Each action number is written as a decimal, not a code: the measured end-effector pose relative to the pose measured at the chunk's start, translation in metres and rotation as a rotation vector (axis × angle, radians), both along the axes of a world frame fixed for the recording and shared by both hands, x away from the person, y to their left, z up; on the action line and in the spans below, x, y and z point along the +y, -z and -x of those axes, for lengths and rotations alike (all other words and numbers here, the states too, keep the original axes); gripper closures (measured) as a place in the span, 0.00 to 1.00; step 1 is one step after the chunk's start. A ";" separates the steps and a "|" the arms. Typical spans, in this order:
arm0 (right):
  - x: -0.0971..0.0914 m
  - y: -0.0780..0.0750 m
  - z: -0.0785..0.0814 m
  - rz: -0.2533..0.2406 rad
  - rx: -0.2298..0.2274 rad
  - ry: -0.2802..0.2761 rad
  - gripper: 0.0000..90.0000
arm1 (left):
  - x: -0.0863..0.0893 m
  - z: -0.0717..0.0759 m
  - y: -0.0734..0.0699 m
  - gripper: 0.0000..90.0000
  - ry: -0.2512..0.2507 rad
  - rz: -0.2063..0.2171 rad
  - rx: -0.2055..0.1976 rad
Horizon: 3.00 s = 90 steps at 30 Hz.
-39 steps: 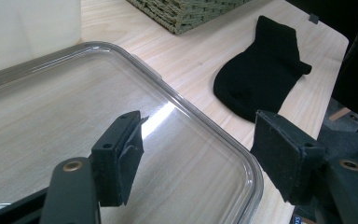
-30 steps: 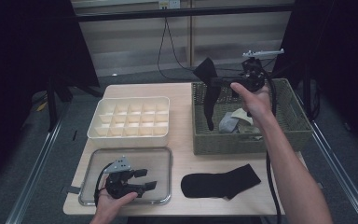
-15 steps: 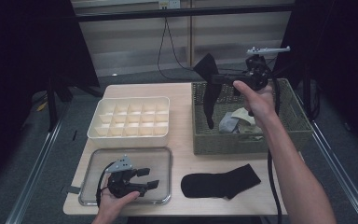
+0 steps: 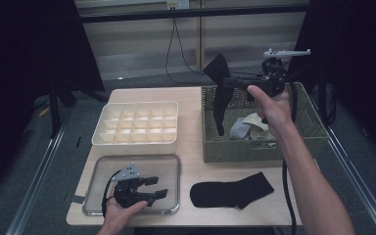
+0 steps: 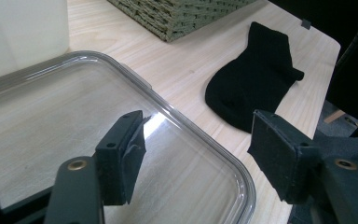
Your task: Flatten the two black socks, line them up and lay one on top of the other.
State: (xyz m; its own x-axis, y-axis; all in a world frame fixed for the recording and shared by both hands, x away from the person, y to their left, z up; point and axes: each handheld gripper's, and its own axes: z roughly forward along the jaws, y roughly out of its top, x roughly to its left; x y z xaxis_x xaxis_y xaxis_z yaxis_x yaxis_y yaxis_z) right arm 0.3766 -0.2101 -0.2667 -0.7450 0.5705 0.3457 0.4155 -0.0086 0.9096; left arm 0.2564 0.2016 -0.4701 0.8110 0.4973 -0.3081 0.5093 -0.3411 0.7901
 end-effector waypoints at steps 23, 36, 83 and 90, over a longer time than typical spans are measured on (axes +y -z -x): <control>0.002 -0.019 0.042 -0.043 -0.046 -0.026 0.88 | -0.004 0.002 -0.001 0.43 0.024 0.006 -0.008; 0.020 -0.012 0.076 -0.049 -0.059 -0.073 0.88 | -0.005 0.004 -0.002 0.48 0.021 0.018 -0.018; 0.081 0.108 0.105 -0.056 0.113 -0.189 0.88 | -0.034 0.002 -0.006 0.73 0.102 0.036 -0.006; 0.072 0.136 0.107 -0.069 0.169 -0.167 0.88 | -0.060 -0.002 -0.004 0.75 0.158 0.024 -0.001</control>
